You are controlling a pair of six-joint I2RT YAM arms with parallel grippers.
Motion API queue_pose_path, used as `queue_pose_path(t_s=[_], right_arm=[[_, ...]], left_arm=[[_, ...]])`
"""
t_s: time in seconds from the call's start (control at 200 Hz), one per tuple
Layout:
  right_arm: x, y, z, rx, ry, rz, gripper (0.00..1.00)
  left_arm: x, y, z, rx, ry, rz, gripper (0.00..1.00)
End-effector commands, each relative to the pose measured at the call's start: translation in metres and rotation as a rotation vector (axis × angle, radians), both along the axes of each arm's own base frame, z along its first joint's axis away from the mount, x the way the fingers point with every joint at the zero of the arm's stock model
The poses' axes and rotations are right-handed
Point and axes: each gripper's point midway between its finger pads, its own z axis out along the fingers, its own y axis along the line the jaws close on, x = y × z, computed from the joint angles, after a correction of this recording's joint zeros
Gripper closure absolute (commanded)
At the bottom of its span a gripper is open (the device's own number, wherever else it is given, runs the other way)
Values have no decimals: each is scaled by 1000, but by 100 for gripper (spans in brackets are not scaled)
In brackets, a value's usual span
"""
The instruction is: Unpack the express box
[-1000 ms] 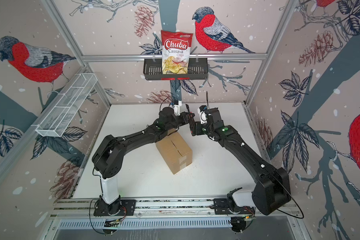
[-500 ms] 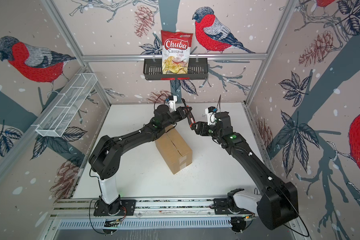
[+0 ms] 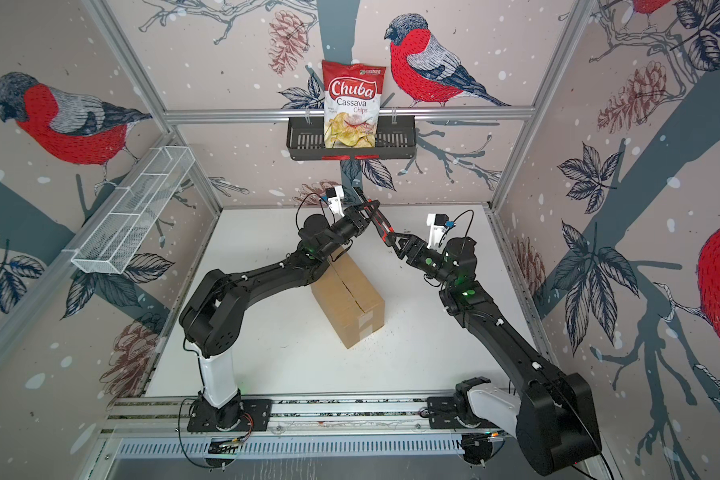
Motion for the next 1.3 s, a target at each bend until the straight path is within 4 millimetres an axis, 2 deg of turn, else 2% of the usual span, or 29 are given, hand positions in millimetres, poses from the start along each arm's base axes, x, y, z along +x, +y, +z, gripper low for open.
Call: queue_pose_path(t_s=[0.0,0.24,0.275,0.53,0.931,1.296], right_arm=[[1,5,31,104,-76,34,30],[8,16,44,153,-102,72,35],[14,20,36,147,-79,72,35],[18,36,43,151,-87,107,43],[18,34,47,159,-96,91,61],[18,30,54,173,-113,75,59]], left_arm=[[-9,5,27,-130,-49,-31,100],[-14,4,25,-155,-37,-18,100],[-15,2,26,-160,-36,-19,100],[-20,-8,27,-195,-38,-28,100],[-26,-11,23,-195,-31,-37,100],[-27,-12,16,-187,-17,-36,100]])
